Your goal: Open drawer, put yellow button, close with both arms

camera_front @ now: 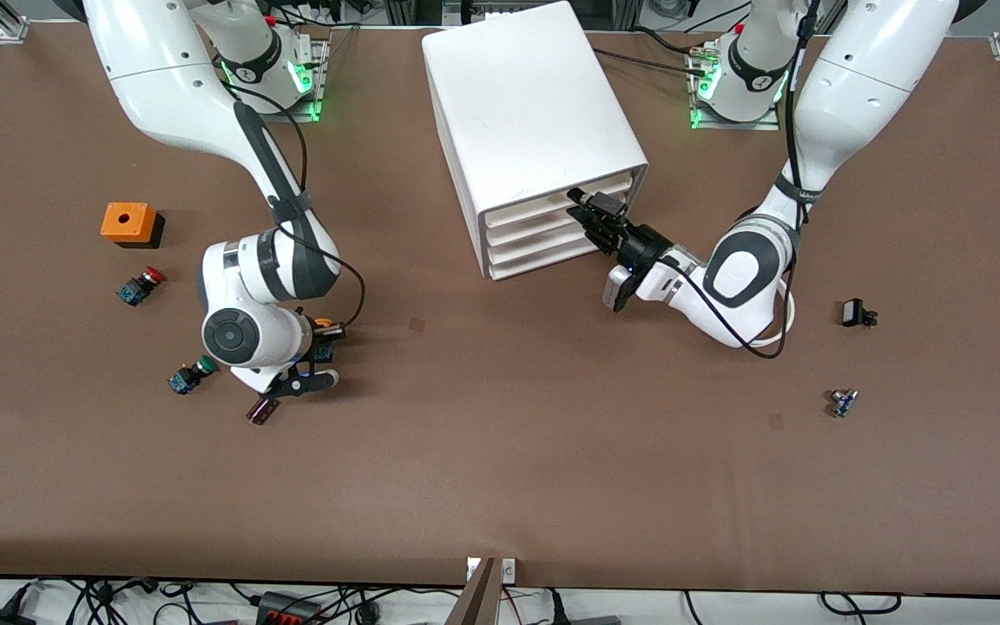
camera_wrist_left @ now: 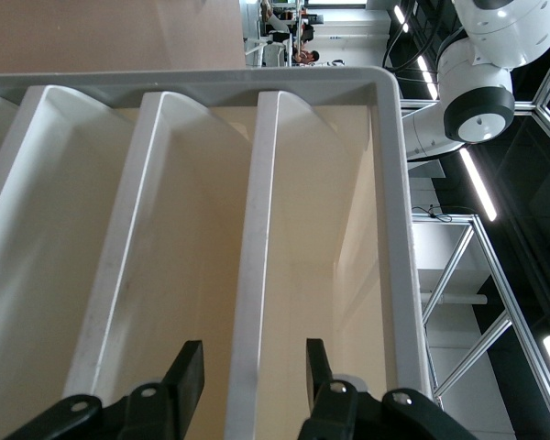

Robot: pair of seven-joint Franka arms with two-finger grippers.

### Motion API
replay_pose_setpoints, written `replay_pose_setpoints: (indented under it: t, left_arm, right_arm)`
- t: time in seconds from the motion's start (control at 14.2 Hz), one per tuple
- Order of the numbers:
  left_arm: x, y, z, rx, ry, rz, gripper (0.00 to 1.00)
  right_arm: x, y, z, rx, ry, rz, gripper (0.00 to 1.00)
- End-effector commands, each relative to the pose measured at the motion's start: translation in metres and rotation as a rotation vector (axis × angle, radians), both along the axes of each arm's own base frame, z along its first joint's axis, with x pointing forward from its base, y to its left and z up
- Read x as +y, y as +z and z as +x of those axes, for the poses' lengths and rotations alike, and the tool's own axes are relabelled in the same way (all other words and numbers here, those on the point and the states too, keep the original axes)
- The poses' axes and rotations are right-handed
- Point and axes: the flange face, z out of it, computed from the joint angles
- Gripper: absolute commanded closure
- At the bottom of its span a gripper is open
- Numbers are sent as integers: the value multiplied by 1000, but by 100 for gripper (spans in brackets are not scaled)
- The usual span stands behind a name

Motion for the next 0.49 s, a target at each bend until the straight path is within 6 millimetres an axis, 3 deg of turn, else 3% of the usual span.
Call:
replay_pose_setpoints:
  t: [0.0, 0.21, 0.35, 0.42]
  left_arm:
    - [0, 8, -4, -24, 19, -21, 83]
    - [2, 9, 1, -38, 17, -16, 97]
    - [5, 11, 12, -52, 24, -11, 98]
    - [9, 8, 17, -59, 22, -4, 98]
  right_arm:
    - [13, 58, 19, -26, 13, 26, 100]
    - [22, 128, 29, -69, 25, 47, 100]
    - [33, 168, 28, -109, 44, 65, 100]
    - [39, 178, 25, -112, 53, 73, 100]
